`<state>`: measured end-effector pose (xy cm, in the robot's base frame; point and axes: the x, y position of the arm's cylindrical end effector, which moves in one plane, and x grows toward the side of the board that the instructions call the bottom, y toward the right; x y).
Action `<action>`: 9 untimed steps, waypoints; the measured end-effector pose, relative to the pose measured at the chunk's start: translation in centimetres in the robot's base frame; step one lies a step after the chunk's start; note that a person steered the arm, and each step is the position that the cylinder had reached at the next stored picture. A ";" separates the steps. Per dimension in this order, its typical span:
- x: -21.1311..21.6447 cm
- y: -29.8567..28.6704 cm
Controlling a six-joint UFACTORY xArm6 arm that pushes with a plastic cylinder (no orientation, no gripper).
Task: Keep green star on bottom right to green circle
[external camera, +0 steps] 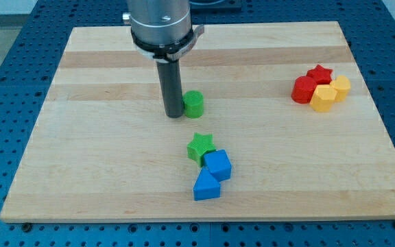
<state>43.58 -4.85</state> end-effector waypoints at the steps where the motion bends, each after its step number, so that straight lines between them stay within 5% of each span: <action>1: 1.7 3.1; 4: 4.1 9.3; 6: 10.6 15.2; 8: 18.3 9.3; 9: 18.3 6.8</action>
<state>61.88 1.97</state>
